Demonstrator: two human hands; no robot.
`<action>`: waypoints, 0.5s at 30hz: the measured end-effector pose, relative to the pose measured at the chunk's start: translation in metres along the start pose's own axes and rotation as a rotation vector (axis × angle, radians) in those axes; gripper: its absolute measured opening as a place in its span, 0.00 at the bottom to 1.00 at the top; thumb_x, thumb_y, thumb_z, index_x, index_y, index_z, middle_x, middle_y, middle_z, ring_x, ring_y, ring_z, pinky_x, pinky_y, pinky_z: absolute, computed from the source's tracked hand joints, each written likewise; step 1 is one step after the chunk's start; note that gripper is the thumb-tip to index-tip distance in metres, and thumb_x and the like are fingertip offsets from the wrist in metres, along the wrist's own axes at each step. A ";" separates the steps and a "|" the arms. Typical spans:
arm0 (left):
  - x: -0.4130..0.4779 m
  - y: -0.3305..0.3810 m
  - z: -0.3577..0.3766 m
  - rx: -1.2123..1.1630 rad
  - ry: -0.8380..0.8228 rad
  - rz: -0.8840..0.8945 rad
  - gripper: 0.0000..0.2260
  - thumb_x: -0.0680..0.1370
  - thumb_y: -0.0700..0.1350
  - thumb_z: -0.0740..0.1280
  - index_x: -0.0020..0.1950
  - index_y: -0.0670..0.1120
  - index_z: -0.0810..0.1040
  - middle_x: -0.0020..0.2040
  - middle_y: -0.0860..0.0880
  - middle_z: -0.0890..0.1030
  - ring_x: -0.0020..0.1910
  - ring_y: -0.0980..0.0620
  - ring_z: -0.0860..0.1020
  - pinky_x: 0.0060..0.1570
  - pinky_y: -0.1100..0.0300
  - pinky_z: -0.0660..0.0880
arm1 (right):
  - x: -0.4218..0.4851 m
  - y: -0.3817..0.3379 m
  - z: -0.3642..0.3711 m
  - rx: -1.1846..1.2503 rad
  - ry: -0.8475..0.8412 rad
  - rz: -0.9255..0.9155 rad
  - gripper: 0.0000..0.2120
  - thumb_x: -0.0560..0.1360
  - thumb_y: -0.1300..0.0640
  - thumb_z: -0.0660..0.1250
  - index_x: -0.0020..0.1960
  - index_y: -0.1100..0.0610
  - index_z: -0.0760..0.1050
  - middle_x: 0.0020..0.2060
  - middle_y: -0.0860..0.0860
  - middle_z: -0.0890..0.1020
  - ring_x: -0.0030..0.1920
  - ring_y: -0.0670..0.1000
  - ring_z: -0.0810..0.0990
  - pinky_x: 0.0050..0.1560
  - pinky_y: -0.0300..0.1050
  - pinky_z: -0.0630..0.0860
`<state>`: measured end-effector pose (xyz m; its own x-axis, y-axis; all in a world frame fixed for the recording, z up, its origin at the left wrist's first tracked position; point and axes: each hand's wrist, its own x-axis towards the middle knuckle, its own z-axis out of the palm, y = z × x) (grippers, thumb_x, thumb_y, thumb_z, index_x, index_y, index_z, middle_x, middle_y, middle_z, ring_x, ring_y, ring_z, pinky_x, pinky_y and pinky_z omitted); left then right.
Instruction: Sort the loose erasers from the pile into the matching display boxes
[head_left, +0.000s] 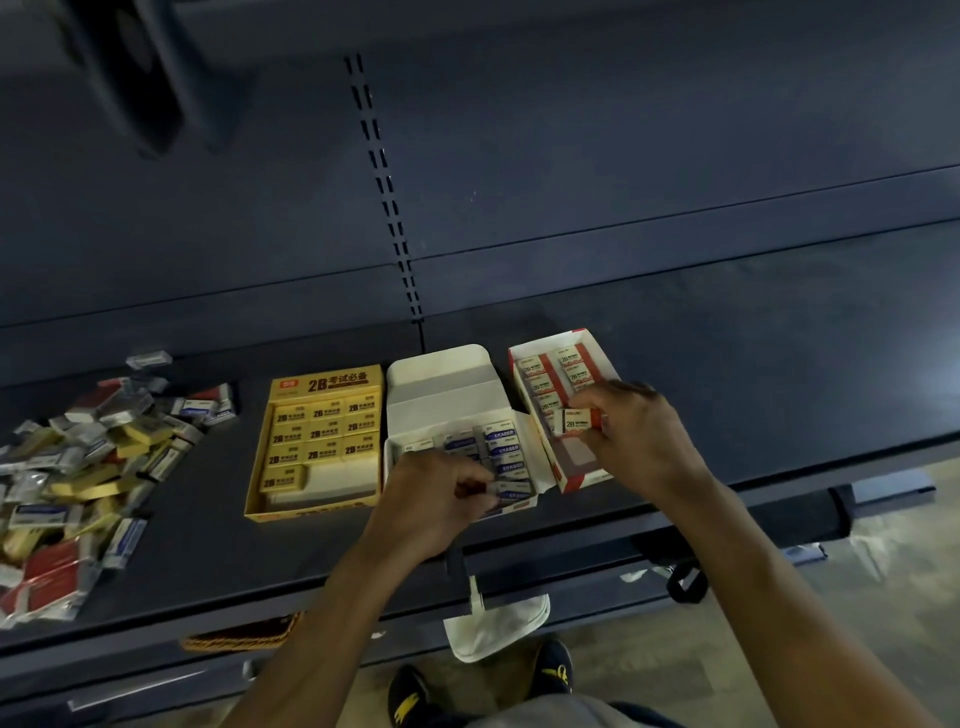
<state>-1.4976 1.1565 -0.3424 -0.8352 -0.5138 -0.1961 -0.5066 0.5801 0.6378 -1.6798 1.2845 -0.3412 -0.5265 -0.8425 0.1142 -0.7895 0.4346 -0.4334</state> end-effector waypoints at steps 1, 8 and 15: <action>0.001 0.000 0.000 0.007 -0.018 -0.001 0.11 0.73 0.46 0.73 0.54 0.50 0.83 0.48 0.54 0.83 0.40 0.66 0.76 0.41 0.79 0.68 | 0.001 -0.001 0.000 0.005 -0.019 0.003 0.12 0.72 0.62 0.71 0.55 0.58 0.78 0.58 0.53 0.80 0.55 0.54 0.81 0.51 0.43 0.78; 0.008 0.000 -0.002 0.015 -0.113 -0.012 0.09 0.73 0.46 0.72 0.53 0.50 0.83 0.46 0.55 0.83 0.42 0.64 0.77 0.50 0.66 0.75 | 0.002 0.004 0.000 0.025 -0.149 0.042 0.15 0.72 0.61 0.70 0.59 0.57 0.78 0.63 0.53 0.76 0.61 0.53 0.77 0.59 0.46 0.76; 0.009 -0.002 -0.004 0.009 -0.152 0.001 0.07 0.74 0.47 0.70 0.51 0.53 0.81 0.42 0.61 0.78 0.43 0.66 0.77 0.47 0.70 0.73 | 0.003 0.005 -0.002 0.059 -0.214 0.059 0.14 0.72 0.62 0.70 0.57 0.57 0.78 0.63 0.53 0.76 0.62 0.53 0.76 0.59 0.47 0.76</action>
<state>-1.5033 1.1483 -0.3427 -0.8583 -0.4117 -0.3064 -0.5069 0.5865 0.6317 -1.6861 1.2847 -0.3408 -0.4871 -0.8673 -0.1027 -0.7362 0.4710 -0.4860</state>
